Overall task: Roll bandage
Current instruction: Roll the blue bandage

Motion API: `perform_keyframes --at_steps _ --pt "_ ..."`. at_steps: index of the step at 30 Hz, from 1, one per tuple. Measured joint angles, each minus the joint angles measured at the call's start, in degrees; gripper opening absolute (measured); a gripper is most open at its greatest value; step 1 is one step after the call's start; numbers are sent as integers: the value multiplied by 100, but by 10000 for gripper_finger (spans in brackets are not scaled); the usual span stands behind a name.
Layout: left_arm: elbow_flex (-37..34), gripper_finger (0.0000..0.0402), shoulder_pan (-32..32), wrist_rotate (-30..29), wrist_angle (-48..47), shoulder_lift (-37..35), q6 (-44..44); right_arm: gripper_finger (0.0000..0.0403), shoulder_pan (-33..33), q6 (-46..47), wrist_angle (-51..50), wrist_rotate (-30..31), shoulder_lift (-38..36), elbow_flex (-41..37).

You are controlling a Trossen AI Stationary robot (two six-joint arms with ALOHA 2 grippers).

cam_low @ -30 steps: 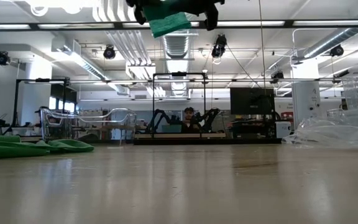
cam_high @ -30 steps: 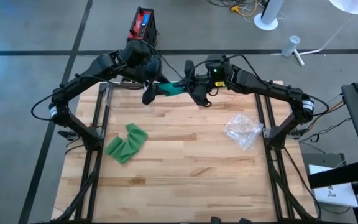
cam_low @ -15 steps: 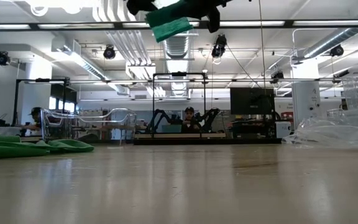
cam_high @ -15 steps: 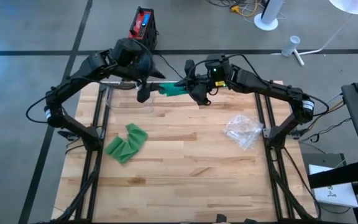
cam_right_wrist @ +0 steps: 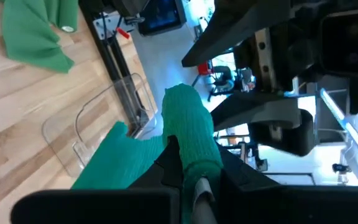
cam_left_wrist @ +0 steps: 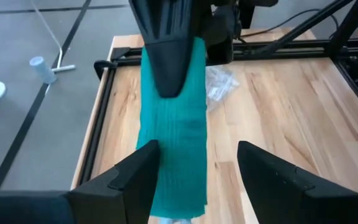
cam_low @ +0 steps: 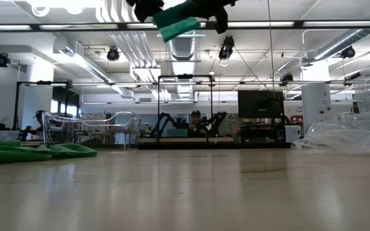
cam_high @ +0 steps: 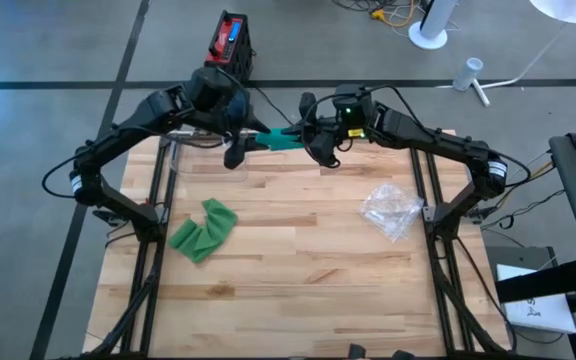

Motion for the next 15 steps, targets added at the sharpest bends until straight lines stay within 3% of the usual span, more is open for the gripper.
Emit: perform_keyframes --at_steps 15 --pt "-225 226 0 15 424 -2 -46 28 63 -227 52 -111 -11 0"
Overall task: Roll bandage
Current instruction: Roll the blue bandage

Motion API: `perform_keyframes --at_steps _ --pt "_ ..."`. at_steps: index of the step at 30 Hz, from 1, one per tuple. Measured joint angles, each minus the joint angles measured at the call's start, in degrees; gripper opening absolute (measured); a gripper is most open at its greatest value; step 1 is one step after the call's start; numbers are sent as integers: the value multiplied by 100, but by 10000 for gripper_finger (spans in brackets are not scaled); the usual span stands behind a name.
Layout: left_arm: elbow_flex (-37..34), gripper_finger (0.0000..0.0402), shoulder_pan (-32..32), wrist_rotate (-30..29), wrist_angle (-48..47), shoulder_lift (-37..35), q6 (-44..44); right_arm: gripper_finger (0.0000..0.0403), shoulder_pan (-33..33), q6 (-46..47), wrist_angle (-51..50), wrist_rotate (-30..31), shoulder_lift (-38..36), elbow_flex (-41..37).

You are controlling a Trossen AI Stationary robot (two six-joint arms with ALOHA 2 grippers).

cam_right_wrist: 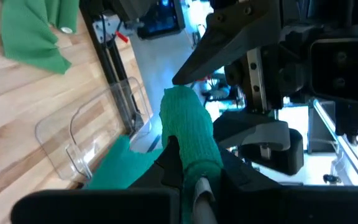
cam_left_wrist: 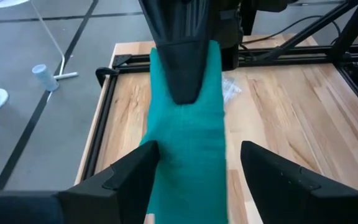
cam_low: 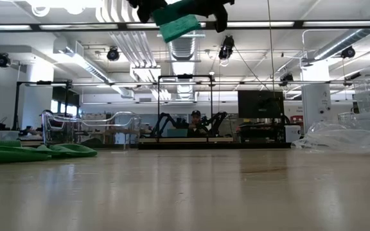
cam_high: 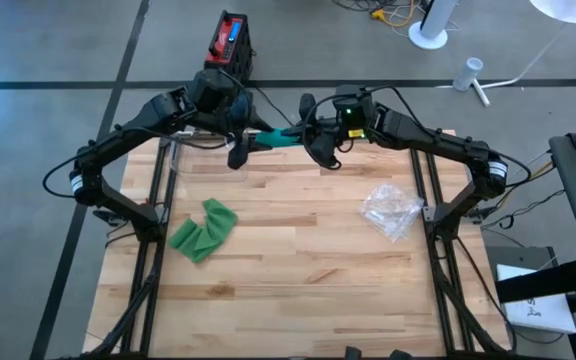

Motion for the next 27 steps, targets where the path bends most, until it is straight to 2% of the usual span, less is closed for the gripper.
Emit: perform_keyframes --at_steps 3,9,18,22,27 --pt "-24 224 -7 17 24 25 -23 28 18 -32 -7 -206 0 0" --pt "-39 220 -7 316 6 117 -152 28 78 -359 -70 -231 -2 0" --pt "-65 200 -9 343 26 125 -125 28 87 -417 -68 -293 -22 0" --pt "-93 159 -9 350 24 125 20 30 85 -328 -73 -300 -22 0" --pt "-109 64 -9 345 20 146 272 66 85 -250 -96 -339 -22 0"
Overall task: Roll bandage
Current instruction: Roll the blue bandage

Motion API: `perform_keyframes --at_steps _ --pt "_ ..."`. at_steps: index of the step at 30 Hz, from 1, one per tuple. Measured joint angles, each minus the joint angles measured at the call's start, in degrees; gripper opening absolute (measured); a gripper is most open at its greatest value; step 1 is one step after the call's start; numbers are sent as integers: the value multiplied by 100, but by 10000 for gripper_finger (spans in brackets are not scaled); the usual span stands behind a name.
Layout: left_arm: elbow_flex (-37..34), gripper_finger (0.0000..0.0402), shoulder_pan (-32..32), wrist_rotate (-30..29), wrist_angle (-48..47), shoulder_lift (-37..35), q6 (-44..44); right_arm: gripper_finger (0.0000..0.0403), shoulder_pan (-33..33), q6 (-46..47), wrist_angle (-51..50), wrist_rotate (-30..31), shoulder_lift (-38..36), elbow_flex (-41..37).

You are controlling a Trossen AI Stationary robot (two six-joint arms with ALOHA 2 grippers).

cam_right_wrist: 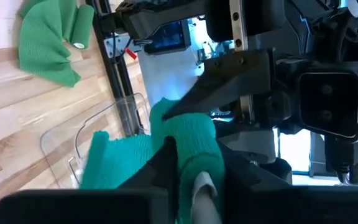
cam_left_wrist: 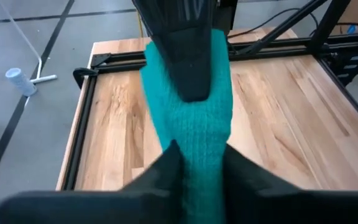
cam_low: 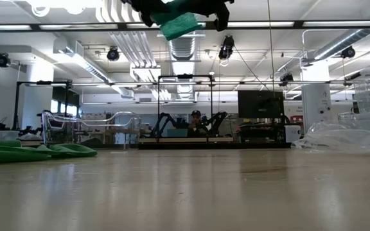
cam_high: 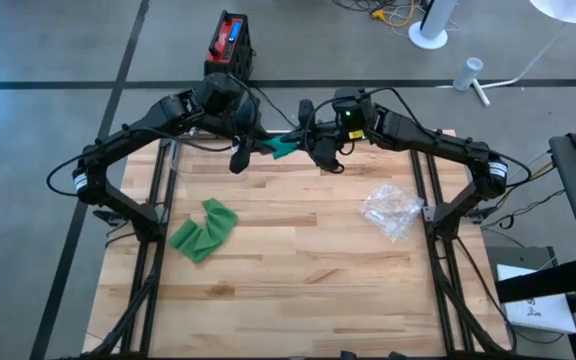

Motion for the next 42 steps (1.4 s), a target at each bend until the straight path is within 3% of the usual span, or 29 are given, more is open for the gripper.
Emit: perform_keyframes --at_steps 2,6,10,13,19,25,36,39,42 --pt "0 27 0 -23 0 0 68 82 2 232 6 -5 0 0" --pt "-2 26 0 -359 2 -16 98 123 0 1527 -104 -20 0 80" --pt "-13 27 15 -902 38 -16 147 177 13 3488 -198 -157 -28 372" --pt "-13 25 4 -943 229 -11 178 217 -35 4657 -266 92 92 664" --pt "-13 26 -127 -1013 393 -4 377 264 -254 5324 -1223 273 603 1213" --pt "-29 25 -293 -1420 423 -4 464 246 -432 5724 -1755 -20 881 1756" --pt "-44 26 -308 -1469 502 -9 475 139 -583 5938 -2155 -218 862 2071" --pt "-44 25 -313 -1437 523 -4 433 135 -590 5987 -2214 -432 852 2072" --pt "-44 25 -315 -1400 565 -4 355 160 -599 5920 -2246 -560 820 2072"
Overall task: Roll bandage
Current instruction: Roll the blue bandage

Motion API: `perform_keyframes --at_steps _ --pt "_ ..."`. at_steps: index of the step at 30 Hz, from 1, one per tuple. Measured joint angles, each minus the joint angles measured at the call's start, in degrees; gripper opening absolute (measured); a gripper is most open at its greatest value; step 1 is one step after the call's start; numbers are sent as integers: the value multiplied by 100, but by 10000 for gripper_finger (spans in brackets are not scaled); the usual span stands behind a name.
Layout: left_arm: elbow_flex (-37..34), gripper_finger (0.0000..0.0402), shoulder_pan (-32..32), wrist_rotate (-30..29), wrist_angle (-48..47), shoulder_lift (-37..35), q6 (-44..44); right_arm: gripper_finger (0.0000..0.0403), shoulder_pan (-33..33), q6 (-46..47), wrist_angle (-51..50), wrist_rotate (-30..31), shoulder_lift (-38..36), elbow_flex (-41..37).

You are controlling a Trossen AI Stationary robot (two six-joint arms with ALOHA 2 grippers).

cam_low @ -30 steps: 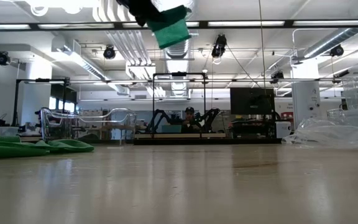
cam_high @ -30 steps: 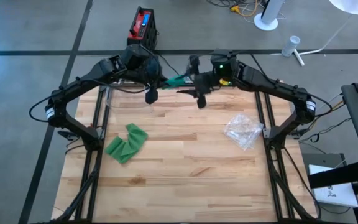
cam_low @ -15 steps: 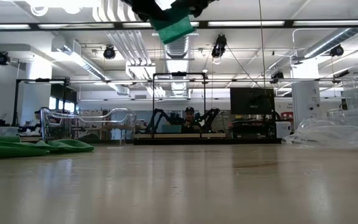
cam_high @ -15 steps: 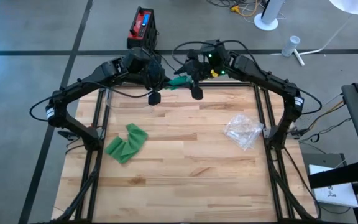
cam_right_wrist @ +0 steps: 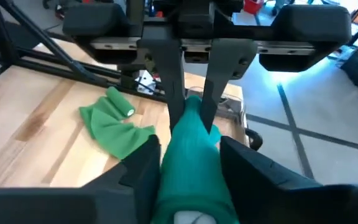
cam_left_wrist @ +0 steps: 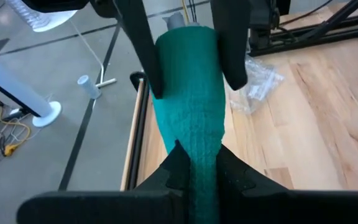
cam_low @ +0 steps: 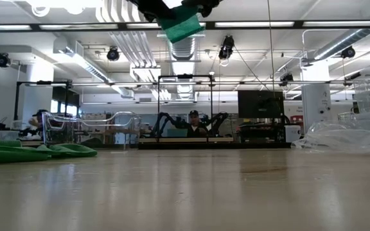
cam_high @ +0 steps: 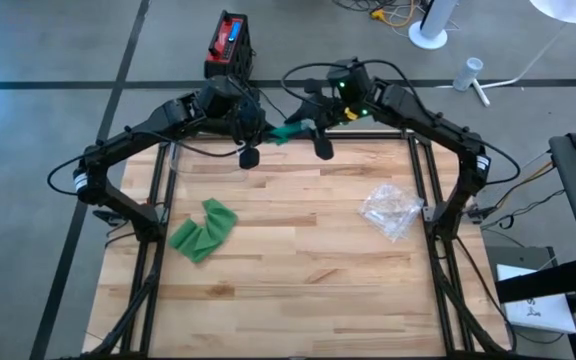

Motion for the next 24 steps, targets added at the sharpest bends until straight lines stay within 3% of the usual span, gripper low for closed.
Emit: perform_keyframes --at_steps 6,9,14,20,24 --pt "-48 25 -9 20 131 -2 -45 235 -7 -701 -206 444 -9 -11" --pt "-84 25 -10 92 228 -19 87 238 -4 -589 -164 537 -2 -11" --pt "-311 25 -52 115 632 -38 116 177 -1 -447 -189 508 -2 -10" --pt "-581 38 -61 -13 962 -76 116 42 -2 -399 -391 512 -2 57" --pt "-590 80 -72 1 955 -93 113 27 -13 -520 -503 413 -26 60"
